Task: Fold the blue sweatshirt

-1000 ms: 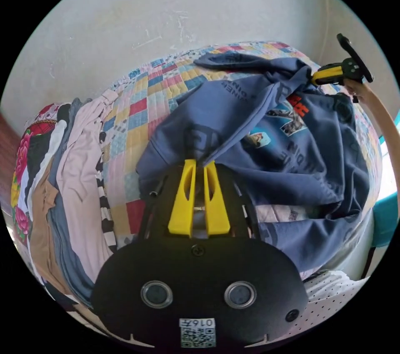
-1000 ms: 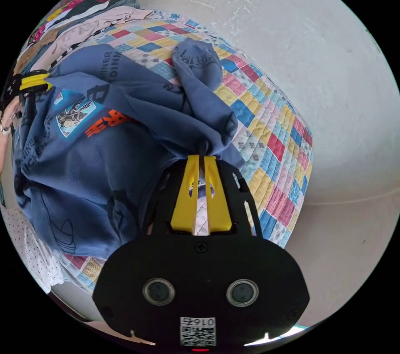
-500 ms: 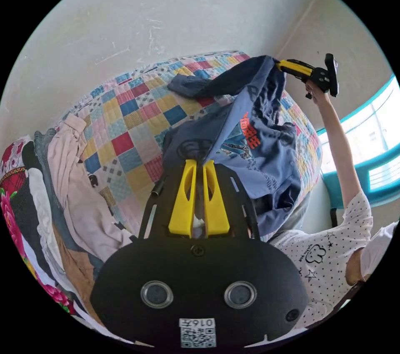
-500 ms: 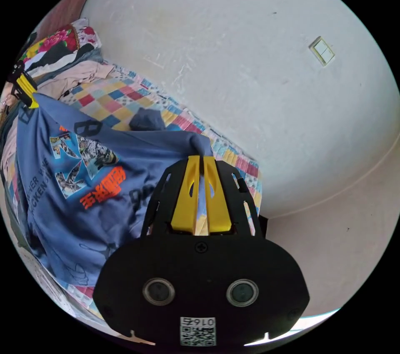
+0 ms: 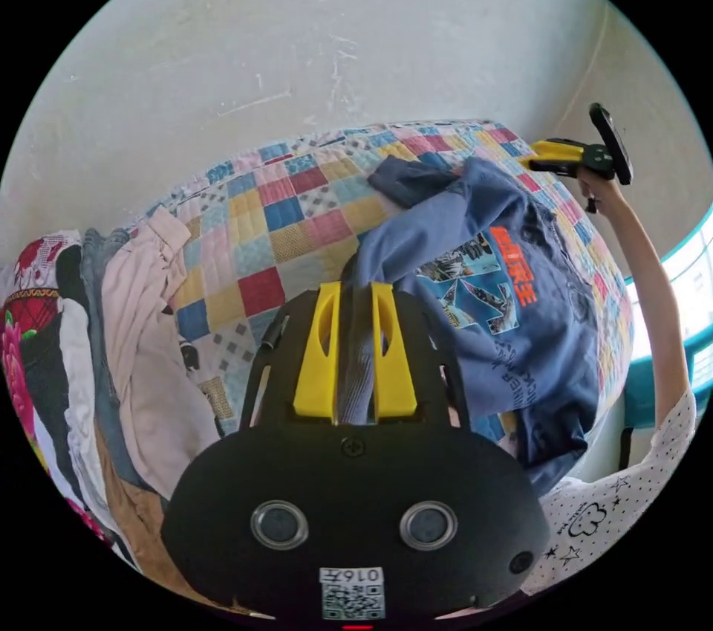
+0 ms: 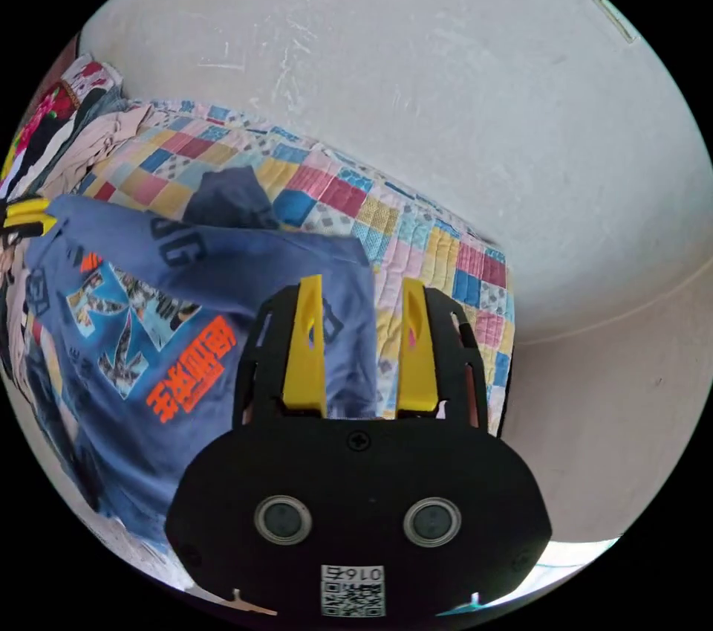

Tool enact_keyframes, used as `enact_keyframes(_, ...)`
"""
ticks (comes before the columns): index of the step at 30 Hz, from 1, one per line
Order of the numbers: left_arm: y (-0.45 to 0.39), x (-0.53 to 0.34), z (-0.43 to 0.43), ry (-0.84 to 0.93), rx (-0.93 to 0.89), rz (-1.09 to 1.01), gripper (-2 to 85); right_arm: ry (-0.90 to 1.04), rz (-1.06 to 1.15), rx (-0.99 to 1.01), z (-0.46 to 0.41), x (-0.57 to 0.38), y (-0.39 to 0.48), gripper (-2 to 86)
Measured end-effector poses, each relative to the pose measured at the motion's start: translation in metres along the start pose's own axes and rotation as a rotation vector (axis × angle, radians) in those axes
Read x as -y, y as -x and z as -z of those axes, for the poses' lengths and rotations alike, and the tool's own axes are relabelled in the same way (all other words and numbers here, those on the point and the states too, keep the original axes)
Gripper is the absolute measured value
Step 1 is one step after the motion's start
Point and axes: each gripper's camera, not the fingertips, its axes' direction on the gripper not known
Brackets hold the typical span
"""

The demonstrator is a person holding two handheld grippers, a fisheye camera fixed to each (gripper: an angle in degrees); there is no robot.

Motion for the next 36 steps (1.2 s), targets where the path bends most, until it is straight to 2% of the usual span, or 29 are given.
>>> enact_keyframes(1,0.005,-0.009,0.010,-0.012,0.066,0.010,10.6,0.004,0.027,0.024,0.005,-0.008,0.001,16.1)
enact_keyframes(3,0.008,-0.025,0.025,0.006,0.077,-0.021,12.0,0.018,0.135,0.131,0.029,-0.047,0.007,17.1)
enact_keyframes(7,-0.006,-0.082,0.044,0.047,-0.108,-0.119,13.5,0.072,0.253,0.261,0.053,-0.116,0.025,17.2)
enact_keyframes(12,-0.032,-0.125,0.038,0.022,-0.140,-0.119,14.0,0.129,0.350,0.259,0.061,-0.188,0.060,17.6)
enact_keyframes(15,-0.034,-0.124,0.024,-0.002,-0.149,-0.044,14.2,0.110,0.323,0.219,0.058,-0.199,0.066,17.6)
enact_keyframes(20,-0.037,-0.104,-0.018,0.074,-0.205,0.033,12.7,0.117,0.245,0.287,0.036,-0.194,0.063,14.5)
enact_keyframes(24,-0.039,-0.101,-0.039,0.080,-0.225,0.073,0.6,0.122,0.255,0.301,0.024,-0.186,0.066,7.3)
enact_keyframes(30,-0.049,-0.135,-0.006,0.070,-0.252,-0.058,-0.9,0.084,0.279,0.274,0.056,-0.194,0.064,1.0)
enact_keyframes(36,-0.068,-0.185,0.058,0.050,-0.476,-0.174,-0.9,0.111,0.303,0.257,0.110,-0.201,0.048,0.2)
